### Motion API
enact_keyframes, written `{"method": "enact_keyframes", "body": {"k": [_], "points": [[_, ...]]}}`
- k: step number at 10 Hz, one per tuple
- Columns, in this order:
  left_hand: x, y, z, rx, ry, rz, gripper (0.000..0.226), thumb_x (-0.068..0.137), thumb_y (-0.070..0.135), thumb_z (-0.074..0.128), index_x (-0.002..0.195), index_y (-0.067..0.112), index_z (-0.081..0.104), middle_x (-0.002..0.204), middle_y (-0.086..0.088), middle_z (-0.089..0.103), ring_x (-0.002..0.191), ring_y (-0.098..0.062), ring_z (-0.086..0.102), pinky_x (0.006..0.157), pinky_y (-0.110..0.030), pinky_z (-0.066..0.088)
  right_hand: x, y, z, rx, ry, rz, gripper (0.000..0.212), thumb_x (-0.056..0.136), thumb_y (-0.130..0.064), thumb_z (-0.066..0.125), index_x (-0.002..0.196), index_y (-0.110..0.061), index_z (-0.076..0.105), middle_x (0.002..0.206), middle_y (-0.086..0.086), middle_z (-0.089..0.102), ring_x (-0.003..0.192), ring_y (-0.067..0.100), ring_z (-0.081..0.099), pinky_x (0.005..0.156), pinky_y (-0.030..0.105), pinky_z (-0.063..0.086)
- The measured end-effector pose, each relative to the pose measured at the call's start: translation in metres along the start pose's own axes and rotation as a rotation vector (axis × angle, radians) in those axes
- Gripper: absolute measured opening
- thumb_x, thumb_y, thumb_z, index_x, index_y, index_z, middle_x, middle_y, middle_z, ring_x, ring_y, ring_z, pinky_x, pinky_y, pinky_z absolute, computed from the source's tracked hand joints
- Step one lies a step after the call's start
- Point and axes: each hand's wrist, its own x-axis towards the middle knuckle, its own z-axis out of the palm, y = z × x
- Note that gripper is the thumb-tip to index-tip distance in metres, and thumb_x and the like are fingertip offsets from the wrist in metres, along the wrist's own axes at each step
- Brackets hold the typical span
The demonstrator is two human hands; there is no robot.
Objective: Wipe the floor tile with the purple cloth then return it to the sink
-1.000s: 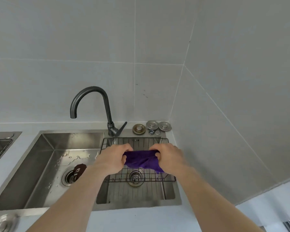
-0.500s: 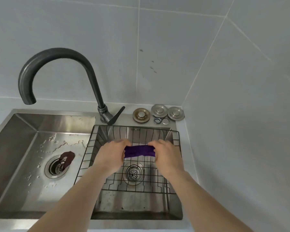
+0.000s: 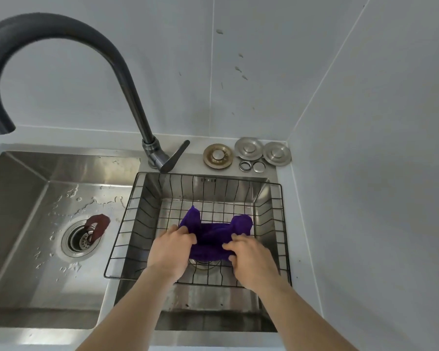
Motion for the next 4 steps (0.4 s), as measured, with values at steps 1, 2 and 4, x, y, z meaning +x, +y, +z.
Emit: {"method": "enact_keyframes", "body": {"k": [1,2,4], "points": [[-0.001,-0.001,-0.003,-0.042,-0.061,-0.004,0.034,0.099,0.026,0.05,0.13,0.034,0.062,0.125,0.01,0.063,0.119,-0.018,0.051,0.1,-0.033,0.045,-0.003,0.001,0.001,-0.01,-0.063,0.021,0.037,0.104,-0.032,0.049,0.14,-0.029,0.057,0.156,0.001,0.046,0.146,0.024,0.037,0.114,0.043,0.041],[-0.009,-0.004,-0.01,-0.057,-0.16,0.005,0.039,0.101,0.038,0.045,0.14,0.035,0.054,0.139,0.01,0.058,0.132,-0.017,0.044,0.11,-0.036,0.036,-0.01,-0.003,-0.002,-0.034,-0.089,0.041,0.039,0.104,-0.041,0.045,0.136,-0.027,0.06,0.15,0.006,0.052,0.142,0.027,0.042,0.113,0.045,0.041],[-0.047,-0.008,-0.03,-0.074,-0.196,0.021,0.059,0.101,0.057,0.031,0.156,0.035,0.028,0.165,0.006,0.028,0.155,-0.019,0.014,0.127,-0.043,0.008,-0.041,-0.025,-0.025,-0.033,0.0,0.066,0.042,0.102,-0.044,0.048,0.138,-0.025,0.057,0.141,0.005,0.059,0.132,0.023,0.051,0.108,0.04,0.044]]}}
